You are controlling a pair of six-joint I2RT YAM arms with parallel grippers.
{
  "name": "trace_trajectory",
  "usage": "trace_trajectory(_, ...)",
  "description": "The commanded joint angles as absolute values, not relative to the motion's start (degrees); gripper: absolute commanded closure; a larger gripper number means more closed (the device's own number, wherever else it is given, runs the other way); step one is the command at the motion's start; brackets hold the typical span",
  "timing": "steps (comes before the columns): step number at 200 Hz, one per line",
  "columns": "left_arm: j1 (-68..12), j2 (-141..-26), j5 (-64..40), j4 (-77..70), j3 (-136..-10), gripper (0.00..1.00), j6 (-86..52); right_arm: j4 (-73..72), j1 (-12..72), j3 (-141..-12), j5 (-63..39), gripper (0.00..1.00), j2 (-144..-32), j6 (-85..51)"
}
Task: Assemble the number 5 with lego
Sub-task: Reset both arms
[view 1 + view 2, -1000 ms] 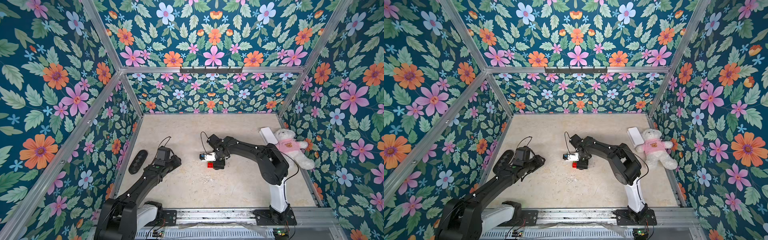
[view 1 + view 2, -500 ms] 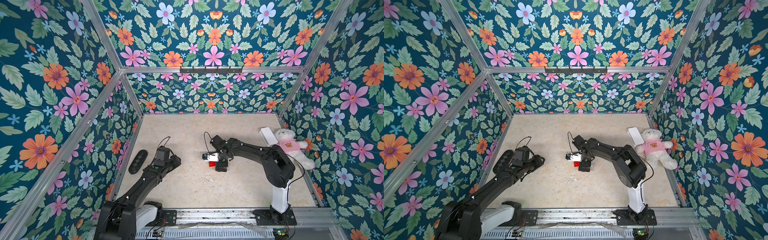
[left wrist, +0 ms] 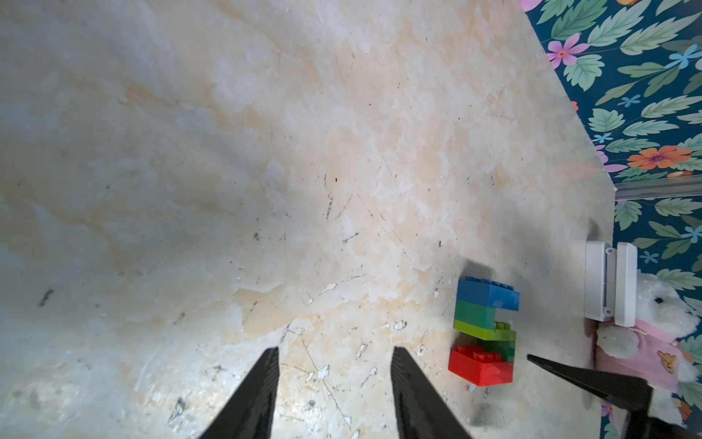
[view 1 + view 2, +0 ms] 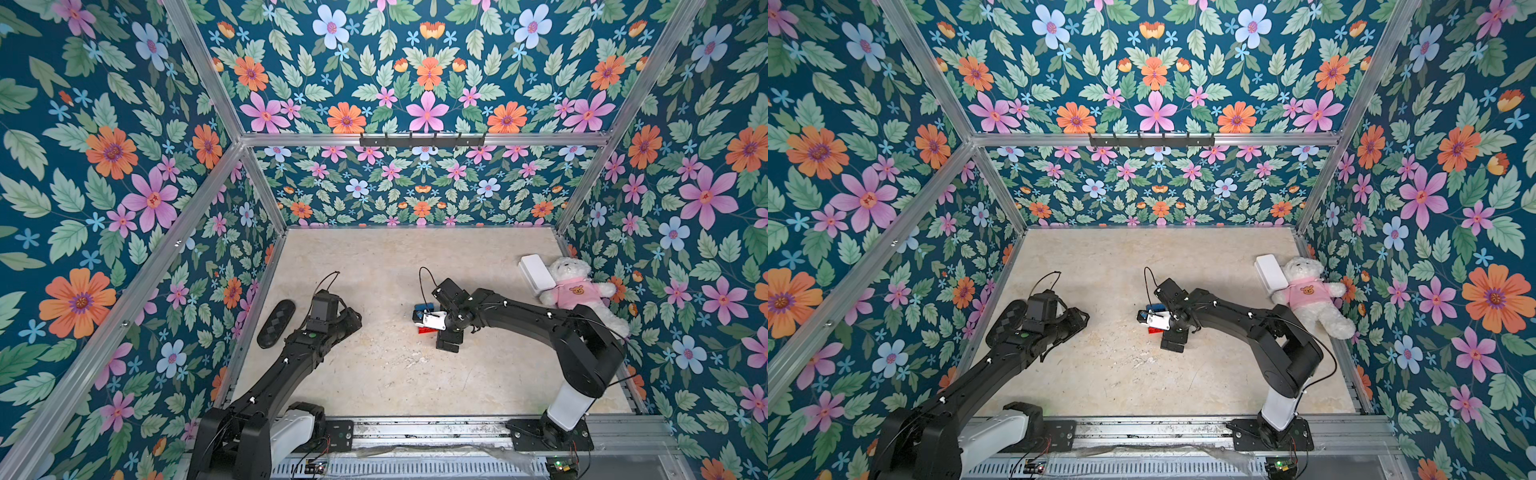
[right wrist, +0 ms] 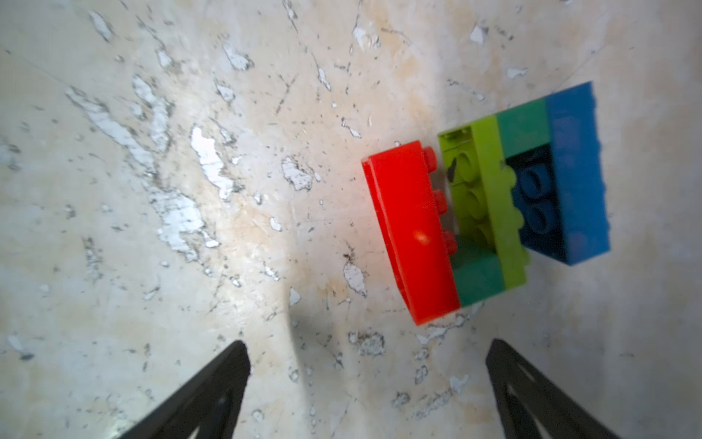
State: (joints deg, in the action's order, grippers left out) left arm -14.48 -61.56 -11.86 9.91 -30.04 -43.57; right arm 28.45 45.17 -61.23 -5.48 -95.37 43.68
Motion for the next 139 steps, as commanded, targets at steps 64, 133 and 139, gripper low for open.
trace_trajectory(64,-14.5,-62.7,-8.7,7.0,-33.6,0.27,-37.5,-4.5,45.1,-40.2,5.6,0.01,-65.5,16.5)
trace_trajectory(133,-14.5,-67.8,5.8,2.1,-42.5,0.01,-27.4,-14.4,29.9,-32.2,20.1,0.01,-56.2,-0.1)
trace_trajectory(139,-14.6,-67.9,8.6,-0.1,-41.8,0.01,-26.4,-15.2,27.3,-32.0,21.8,0.01,-56.2,-1.6)
